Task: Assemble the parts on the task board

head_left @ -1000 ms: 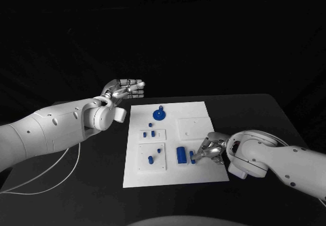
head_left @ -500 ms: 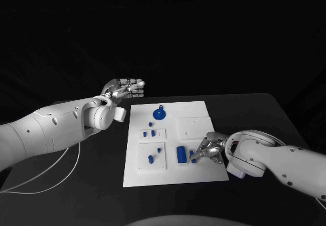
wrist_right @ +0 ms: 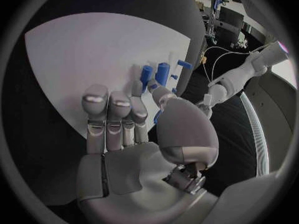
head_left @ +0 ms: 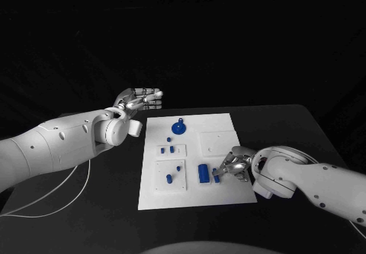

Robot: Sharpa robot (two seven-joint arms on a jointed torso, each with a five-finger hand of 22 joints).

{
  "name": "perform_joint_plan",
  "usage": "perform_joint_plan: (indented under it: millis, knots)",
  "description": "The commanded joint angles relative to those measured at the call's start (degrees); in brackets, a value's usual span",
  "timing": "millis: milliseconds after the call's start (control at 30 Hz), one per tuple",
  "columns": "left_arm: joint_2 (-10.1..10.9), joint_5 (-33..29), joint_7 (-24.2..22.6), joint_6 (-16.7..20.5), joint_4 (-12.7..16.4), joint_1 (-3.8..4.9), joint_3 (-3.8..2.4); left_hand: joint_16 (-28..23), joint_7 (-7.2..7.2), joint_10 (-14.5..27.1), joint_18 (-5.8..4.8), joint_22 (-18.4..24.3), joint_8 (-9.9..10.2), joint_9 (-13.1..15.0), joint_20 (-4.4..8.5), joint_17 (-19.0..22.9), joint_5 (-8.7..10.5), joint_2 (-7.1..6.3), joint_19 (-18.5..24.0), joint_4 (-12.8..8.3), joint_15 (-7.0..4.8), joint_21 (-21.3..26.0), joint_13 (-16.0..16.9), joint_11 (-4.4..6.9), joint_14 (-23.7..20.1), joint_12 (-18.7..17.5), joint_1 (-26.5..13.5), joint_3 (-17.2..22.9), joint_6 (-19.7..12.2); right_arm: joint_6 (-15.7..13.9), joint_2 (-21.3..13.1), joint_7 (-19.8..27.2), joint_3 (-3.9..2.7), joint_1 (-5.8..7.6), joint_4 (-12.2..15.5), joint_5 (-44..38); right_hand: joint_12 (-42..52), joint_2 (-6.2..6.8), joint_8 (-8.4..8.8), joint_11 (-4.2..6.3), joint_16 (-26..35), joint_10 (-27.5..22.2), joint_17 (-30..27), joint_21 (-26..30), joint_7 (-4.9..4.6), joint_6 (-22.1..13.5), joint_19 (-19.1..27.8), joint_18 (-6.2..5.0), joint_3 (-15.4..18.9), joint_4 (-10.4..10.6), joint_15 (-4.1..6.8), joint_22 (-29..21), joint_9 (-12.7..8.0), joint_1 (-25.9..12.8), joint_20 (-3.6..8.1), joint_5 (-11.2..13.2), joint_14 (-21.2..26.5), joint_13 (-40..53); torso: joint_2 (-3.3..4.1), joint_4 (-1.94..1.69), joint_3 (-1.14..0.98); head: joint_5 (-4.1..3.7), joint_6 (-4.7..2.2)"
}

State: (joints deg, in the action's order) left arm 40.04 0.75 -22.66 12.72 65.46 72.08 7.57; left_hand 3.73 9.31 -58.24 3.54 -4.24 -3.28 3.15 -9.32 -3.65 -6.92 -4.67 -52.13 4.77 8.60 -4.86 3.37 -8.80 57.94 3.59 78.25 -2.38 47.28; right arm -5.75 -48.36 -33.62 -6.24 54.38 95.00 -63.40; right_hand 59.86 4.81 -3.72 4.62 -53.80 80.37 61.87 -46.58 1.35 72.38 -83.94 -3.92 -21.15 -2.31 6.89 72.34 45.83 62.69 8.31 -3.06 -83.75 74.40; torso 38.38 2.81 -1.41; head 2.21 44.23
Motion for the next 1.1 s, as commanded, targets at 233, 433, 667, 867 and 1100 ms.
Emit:
perform_joint_plan:
  millis: [233,433,667,867,1100]
  knots:
    - [-0.13,0.2,-0.17,-0.78,0.01,0.03,-0.04,-0.31,0.01,-0.1,-0.14,0.03,0.04,0.02,0.24,0.08,0.35,0.4,-0.24,0.07,0.19,0.1,-0.04,0.13,0.01,-0.24,0.04,-0.25,0.48,-3.29,0.07,2.37,0.02,-0.08,-0.43,0.14,-0.15,0.24,-0.08,0.16,0.28,0.4,0.05,-0.39,0.17,0.52,-3.24,0.68,-0.29,0.24,0.36,-0.13,1.75,-0.58,0.33,0.28,-0.04,0.23,0.02,-0.03,0.0,-0.21,-0.24]
    - [-0.14,0.2,-0.13,-0.82,0.01,0.03,-0.04,-0.31,0.01,-0.1,-0.14,0.03,0.04,0.02,0.24,0.08,0.35,0.4,-0.24,0.07,0.19,0.1,-0.04,0.13,0.01,-0.24,0.04,-0.25,0.48,-2.18,-0.48,3.44,0.02,-0.08,-0.3,1.42,-0.39,5.26,-0.06,-0.05,0.29,0.23,-0.07,-0.41,-0.1,1.23,-3.2,0.47,3.13,6.02,0.26,-0.18,2.41,-2.45,0.22,0.19,-0.02,0.13,-0.03,-0.02,0.03,-0.18,-0.34]
    - [-0.1,0.2,-0.05,-0.86,-0.01,0.03,-0.04,-0.31,0.04,0.06,-0.14,0.05,0.06,0.01,0.2,0.08,0.46,0.24,-0.16,0.26,0.22,0.14,-0.04,0.07,-0.09,-0.24,-0.06,-0.29,0.31,-2.47,-1.41,5.1,0.0,-0.09,0.53,1.45,-0.47,5.46,-0.02,-0.1,0.45,0.15,-0.1,-0.34,-0.38,1.21,-3.22,0.29,14.68,12.79,0.31,-0.25,2.75,0.77,0.26,0.24,0.07,0.15,0.02,0.02,-0.03,-0.17,-0.44]
    - [-0.07,0.2,-0.07,-0.87,-0.03,0.02,-0.04,-0.3,0.02,0.07,-0.15,0.05,0.04,0.02,0.19,0.08,0.5,0.21,-0.11,0.33,0.21,0.17,-0.04,0.08,-0.1,-0.24,-0.06,-0.27,0.38,-1.06,-2.79,5.61,-0.09,-0.09,1.56,1.45,-0.56,5.7,-0.04,-0.1,0.5,0.2,0.06,-0.46,-0.38,1.28,-3.23,0.3,16.09,14.72,0.32,-0.24,2.8,2.43,0.29,0.25,0.05,0.23,0.01,0.0,-0.02,-0.19,-0.38]
    - [-0.03,0.2,-0.07,-0.88,-0.01,0.02,-0.04,-0.32,0.03,0.05,-0.16,0.05,0.04,0.02,0.19,0.09,0.46,0.18,-0.08,0.36,0.22,0.18,-0.05,0.09,-0.11,-0.25,0.03,-0.23,0.41,3.32,-4.31,5.85,-0.16,-0.2,2.52,1.6,-0.48,4.78,-0.03,-0.08,0.45,0.26,0.14,-0.57,-0.27,1.46,-3.19,0.37,14.4,11.22,0.24,-0.16,2.98,4.31,0.17,0.22,0.0,0.29,0.0,0.03,-0.03,-0.29,-0.25]
